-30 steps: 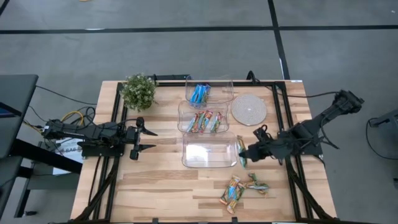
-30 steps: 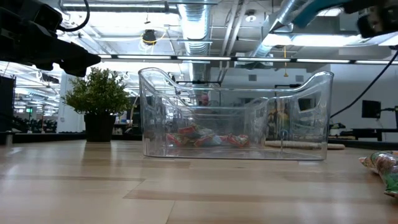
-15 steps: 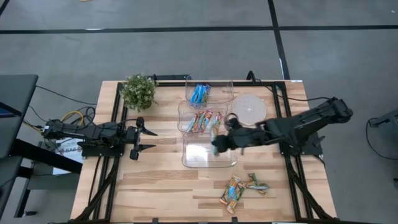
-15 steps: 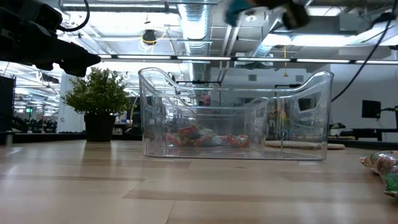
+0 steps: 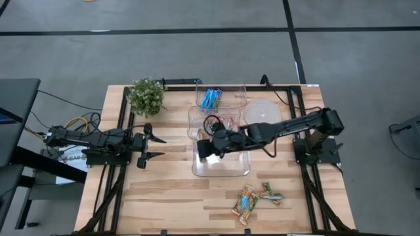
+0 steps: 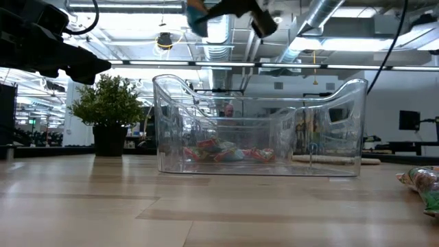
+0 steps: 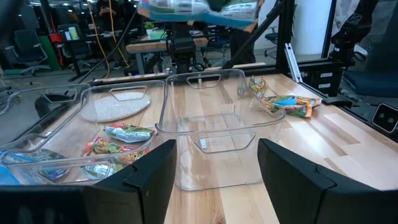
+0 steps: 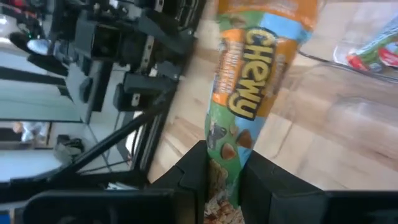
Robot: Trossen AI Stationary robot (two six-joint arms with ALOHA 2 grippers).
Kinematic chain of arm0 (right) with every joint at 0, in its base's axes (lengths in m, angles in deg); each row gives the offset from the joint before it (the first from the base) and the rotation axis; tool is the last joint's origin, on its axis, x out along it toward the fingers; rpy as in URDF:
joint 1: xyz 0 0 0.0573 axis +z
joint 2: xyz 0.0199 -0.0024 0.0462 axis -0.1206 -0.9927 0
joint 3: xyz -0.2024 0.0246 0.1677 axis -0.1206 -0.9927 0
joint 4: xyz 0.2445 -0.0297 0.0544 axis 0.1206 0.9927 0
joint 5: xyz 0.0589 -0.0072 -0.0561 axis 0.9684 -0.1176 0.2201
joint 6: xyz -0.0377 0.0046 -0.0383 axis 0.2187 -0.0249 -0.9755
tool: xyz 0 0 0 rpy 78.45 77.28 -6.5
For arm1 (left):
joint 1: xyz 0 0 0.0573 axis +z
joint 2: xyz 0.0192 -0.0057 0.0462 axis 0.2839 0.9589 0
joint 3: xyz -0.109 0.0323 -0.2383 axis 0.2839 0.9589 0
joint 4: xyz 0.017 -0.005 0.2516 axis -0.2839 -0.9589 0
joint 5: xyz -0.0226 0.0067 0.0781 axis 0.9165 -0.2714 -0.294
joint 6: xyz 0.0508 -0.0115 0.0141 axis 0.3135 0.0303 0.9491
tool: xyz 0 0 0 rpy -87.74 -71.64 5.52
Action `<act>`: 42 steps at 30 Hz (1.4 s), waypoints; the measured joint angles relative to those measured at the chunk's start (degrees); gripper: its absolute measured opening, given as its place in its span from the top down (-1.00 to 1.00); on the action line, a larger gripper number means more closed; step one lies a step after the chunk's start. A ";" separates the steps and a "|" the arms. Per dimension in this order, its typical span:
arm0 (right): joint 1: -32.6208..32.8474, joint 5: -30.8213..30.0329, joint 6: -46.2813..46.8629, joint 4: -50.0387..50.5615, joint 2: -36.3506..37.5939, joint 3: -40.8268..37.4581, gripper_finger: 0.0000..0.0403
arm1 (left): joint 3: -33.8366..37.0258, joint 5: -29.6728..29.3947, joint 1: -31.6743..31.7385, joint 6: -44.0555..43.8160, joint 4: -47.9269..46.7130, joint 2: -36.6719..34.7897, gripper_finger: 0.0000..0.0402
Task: Pick and place Granola Bars by type
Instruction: Put the yellow granola bar into the bottom transparent bin
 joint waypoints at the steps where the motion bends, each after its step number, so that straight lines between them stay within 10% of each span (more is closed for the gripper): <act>1: -0.25 0.26 0.66 -0.33 -0.55 0.18 0.69 | 0.00 0.00 0.01 0.01 0.00 0.01 -0.09; 42: 0.67 6.76 8.49 6.72 -9.77 0.05 0.69 | 0.00 0.00 -0.01 0.02 0.00 0.02 -0.09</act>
